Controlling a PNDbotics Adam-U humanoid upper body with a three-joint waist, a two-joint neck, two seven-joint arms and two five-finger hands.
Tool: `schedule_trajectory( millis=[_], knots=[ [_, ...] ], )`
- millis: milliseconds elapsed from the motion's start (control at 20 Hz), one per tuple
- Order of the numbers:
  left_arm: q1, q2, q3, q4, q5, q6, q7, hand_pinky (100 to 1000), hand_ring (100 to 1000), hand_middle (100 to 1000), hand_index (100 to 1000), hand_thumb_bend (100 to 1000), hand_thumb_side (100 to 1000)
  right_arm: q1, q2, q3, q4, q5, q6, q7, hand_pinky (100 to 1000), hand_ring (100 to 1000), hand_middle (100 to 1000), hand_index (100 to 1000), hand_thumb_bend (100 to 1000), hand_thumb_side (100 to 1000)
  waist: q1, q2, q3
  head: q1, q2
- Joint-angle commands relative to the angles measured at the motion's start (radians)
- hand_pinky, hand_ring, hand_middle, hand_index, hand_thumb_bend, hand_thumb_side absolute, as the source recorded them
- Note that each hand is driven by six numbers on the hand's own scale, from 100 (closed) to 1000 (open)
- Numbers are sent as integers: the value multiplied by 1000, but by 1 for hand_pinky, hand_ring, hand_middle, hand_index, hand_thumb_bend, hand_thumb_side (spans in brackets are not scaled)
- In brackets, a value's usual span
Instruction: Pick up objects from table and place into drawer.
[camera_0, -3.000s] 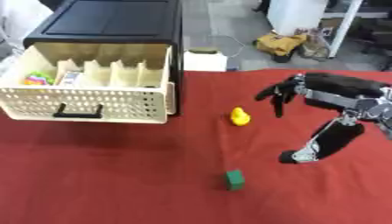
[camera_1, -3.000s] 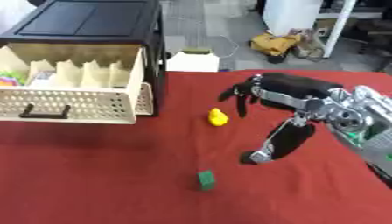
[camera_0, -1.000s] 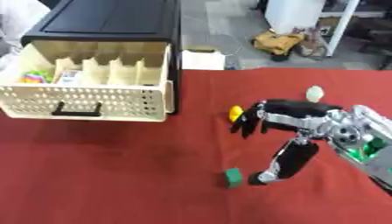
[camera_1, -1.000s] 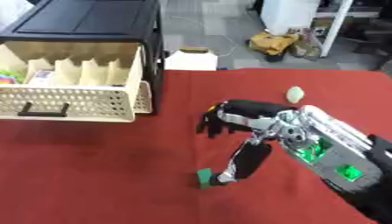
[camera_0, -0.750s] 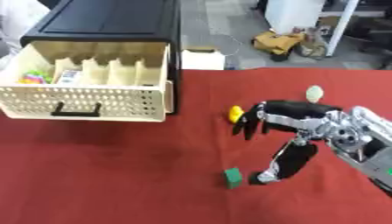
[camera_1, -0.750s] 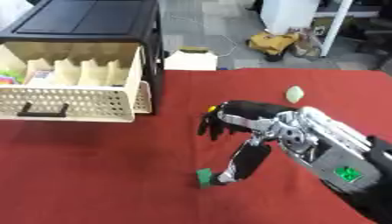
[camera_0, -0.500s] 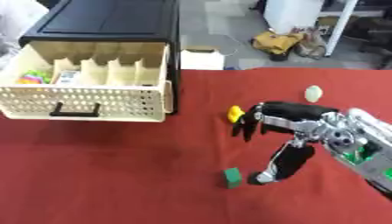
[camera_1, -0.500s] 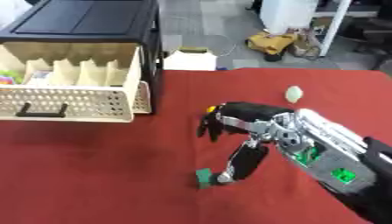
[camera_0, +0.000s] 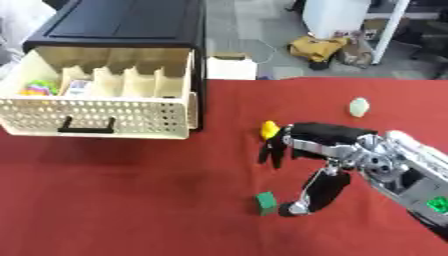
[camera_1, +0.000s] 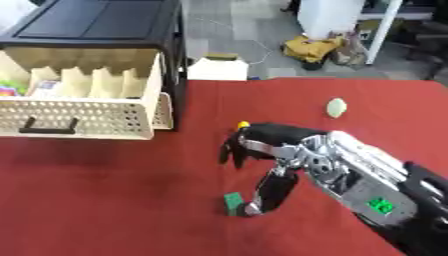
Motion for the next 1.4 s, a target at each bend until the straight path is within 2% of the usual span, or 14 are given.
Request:
schedule_trajectory(
  millis=[50,850,1400],
  knots=[
    [-9,10,9,-12,3,-1,-4,100,100,100,707,100,1000,-4,-4,-2,1,19,6,5,674,751,572,773,548,133,1,-12,1,-3,0],
    [-5,6,14,-12,7,-5,2,100,100,100,703,100,1000,8,39,25,62,66,-8,-41,664,738,535,739,528,141,3,-10,5,-7,-4],
    [-2,2,17,-12,6,-4,2,100,100,100,702,100,1000,21,57,38,94,83,-23,-46,660,733,524,728,514,106,6,-5,9,-9,-2]
  ],
)
